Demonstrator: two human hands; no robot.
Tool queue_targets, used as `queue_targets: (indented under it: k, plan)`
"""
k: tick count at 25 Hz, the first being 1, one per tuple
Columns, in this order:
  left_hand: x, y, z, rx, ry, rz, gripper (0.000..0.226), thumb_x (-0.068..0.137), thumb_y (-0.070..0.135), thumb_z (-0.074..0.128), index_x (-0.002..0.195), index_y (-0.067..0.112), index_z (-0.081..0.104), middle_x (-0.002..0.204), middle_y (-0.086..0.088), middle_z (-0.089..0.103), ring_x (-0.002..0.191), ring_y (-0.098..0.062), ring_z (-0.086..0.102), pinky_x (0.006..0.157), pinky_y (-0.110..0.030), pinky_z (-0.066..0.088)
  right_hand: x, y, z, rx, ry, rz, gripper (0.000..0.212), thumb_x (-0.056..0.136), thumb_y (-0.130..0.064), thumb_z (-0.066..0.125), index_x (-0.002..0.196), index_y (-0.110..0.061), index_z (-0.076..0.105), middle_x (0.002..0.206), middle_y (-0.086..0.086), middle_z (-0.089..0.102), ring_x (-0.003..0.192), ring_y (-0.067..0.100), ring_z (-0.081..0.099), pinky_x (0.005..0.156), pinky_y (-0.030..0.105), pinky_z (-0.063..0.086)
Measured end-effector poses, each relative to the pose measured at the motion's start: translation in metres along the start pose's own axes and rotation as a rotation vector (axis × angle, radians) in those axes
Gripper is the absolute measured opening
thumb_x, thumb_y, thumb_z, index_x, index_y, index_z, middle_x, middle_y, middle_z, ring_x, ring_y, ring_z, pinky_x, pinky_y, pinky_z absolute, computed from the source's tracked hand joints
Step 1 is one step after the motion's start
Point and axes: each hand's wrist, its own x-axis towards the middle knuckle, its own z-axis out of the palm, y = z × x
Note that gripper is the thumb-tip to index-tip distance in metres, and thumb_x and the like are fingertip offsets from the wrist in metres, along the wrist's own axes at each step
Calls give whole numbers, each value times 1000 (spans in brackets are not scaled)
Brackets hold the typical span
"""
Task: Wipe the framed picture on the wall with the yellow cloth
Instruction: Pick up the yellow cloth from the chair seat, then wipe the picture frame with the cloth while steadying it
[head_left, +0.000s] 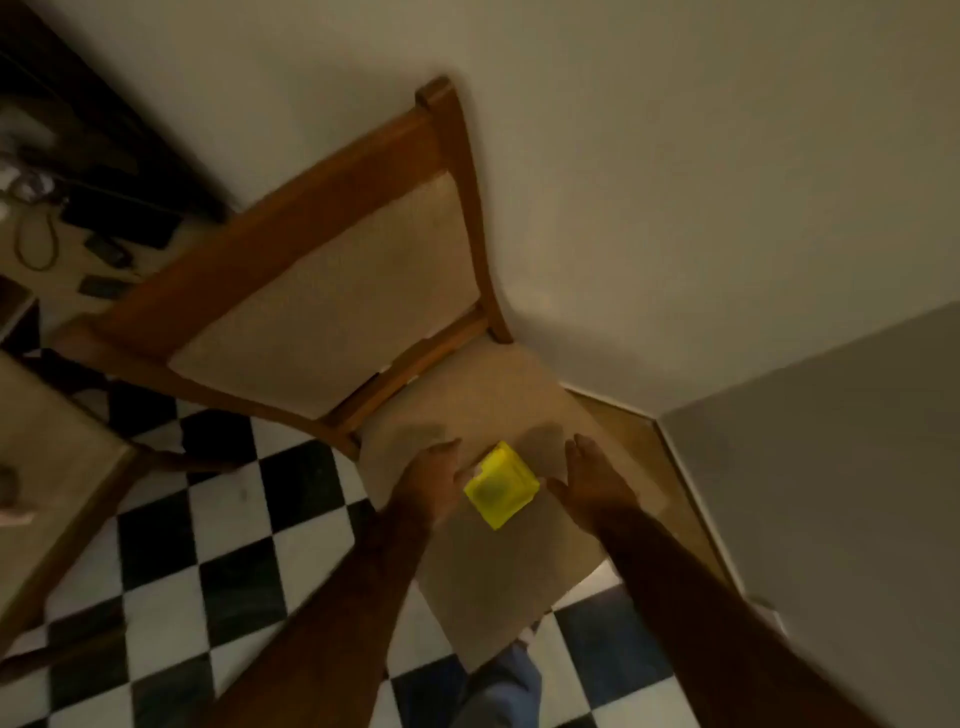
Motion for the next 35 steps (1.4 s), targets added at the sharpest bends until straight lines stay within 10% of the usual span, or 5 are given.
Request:
queue_targets:
  k: [9,15,22,26,35]
  plan:
    - [53,-30,91,-113,36,-178,46,96,28,64,131,-1,60,133,-21,61,128,-33,54,103,-37,41,89,3,83,271,-136,29,68,94,-36,66,151,-6,43,160,16,39,148,33,36,119,39,29]
    - [48,-23,73,-272,9,-176,26,87,22,73,87,-4,72,78,-13,65,77,-26,60,70,-35,43,77,-10,72,398,-128,191,47,83,-22,76,125,-5,67,129,16,67,119,32,63,85,30,47]
    - [-8,74,-17,-788,75,-62,24,90,5,71,113,-1,71,103,-20,75,93,-25,68,88,-45,59,-20,-2,-71,616,120,201,32,71,-28,85,97,-11,78,84,4,66,86,23,64,72,32,45]
    - [-42,163,-76,-917,100,148,25,93,2,66,116,-7,67,102,-17,70,91,-27,66,69,-23,61,-109,7,-177,705,349,150,34,67,-27,91,94,-10,79,82,5,69,80,20,65,82,39,56]
    - [-155,365,-198,-966,236,622,17,89,6,72,106,5,73,93,-16,72,80,-29,71,64,-22,63,-317,31,-363,677,790,5,36,73,-14,89,106,-3,78,96,19,76,85,29,73,84,49,63]
